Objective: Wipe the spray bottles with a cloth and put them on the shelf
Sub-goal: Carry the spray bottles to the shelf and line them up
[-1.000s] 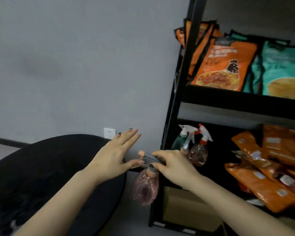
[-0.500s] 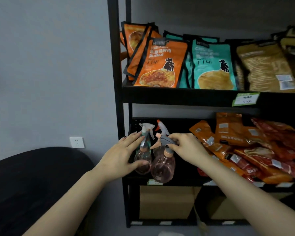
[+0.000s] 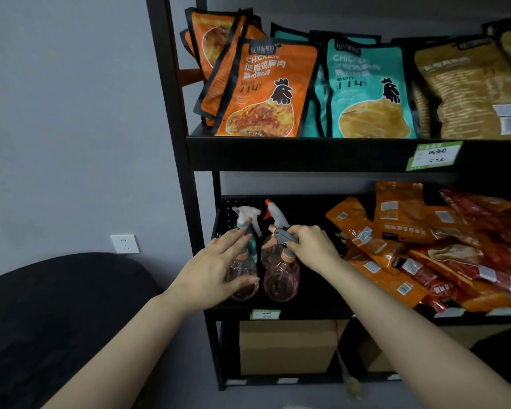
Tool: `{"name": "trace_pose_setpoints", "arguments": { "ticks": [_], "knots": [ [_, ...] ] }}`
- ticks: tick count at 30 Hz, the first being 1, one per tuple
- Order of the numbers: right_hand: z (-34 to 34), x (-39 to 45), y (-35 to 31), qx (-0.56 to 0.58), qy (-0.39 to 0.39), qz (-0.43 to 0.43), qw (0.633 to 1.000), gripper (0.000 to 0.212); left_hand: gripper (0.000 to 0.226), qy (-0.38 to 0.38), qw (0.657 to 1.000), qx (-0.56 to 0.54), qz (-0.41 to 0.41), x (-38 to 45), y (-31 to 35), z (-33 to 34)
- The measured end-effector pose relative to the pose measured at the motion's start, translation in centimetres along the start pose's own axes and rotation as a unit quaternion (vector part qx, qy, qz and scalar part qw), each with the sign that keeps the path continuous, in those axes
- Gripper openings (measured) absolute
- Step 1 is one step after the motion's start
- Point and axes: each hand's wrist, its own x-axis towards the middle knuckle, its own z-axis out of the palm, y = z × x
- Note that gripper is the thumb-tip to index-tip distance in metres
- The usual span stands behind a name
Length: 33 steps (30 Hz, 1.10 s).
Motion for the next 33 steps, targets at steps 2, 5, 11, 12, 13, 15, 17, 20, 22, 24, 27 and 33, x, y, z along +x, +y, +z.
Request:
{"name": "trace_pose_setpoints", "arguments": {
  "ticks": [2, 5, 11, 12, 13, 15, 17, 20, 22, 24, 27, 33],
  "knots": [
    [0.6, 0.5, 0.1, -0.001, -0.003, 0.003, 1.0, 0.022, 0.096, -0.005, 1.0, 0.004, -0.008, 0.3, 0.0, 0.1],
    [1.1, 1.1, 0.1, -0.002, -0.011, 0.002, 1.0, 0.026, 0.098, -0.014, 1.0, 0.001, -0.012, 0.5, -0.1, 0.2],
    [1.3, 1.8, -0.2, -0.009, -0.014, 0.005, 1.0, 0.033, 0.079, -0.02, 1.0, 0.001, -0.021, 0.5, -0.4, 0.5],
    [1.4, 1.8, -0.2, -0.006, -0.017, 0.007, 1.0, 0.033, 0.079, -0.021, 0.999, 0.0, -0.025, 0.5, -0.5, 0.5],
    [1.5, 1.9, -0.2, -0.004, -0.022, 0.006, 1.0, 0.032, 0.078, -0.021, 0.999, -0.002, -0.028, 0.5, -0.5, 0.5],
    [1.7, 1.9, -0.3, -0.004, -0.03, 0.003, 1.0, 0.03, 0.078, -0.024, 0.999, -0.001, -0.033, 0.4, -0.5, 0.5],
    [1.9, 1.7, -0.2, 0.0, -0.033, 0.003, 0.999, 0.029, 0.078, -0.025, 0.999, -0.006, -0.04, 0.3, -0.5, 0.5],
    [1.8, 1.2, -0.1, 0.005, -0.028, 0.007, 1.0, 0.034, 0.079, -0.027, 0.998, -0.016, -0.047, 0.3, -0.6, 0.4],
    [1.5, 0.6, -0.1, 0.006, -0.014, 0.013, 1.0, 0.042, 0.079, -0.027, 0.998, -0.023, -0.05, 0.1, -0.6, 0.4],
    [1.0, -0.1, -0.1, 0.008, 0.005, 0.016, 1.0, 0.048, 0.079, -0.028, 0.998, -0.034, -0.055, -0.1, -0.6, 0.4],
    [0.3, -1.6, -0.1, 0.003, 0.03, 0.009, 0.999, 0.05, 0.078, -0.033, 0.995, -0.057, -0.069, -0.4, -0.6, 0.5],
    [-0.3, -4.3, -0.6, 0.003, 0.053, -0.007, 0.999, 0.049, 0.079, -0.041, 0.989, -0.108, -0.094, -0.2, -0.7, 1.5]
  ]
}}
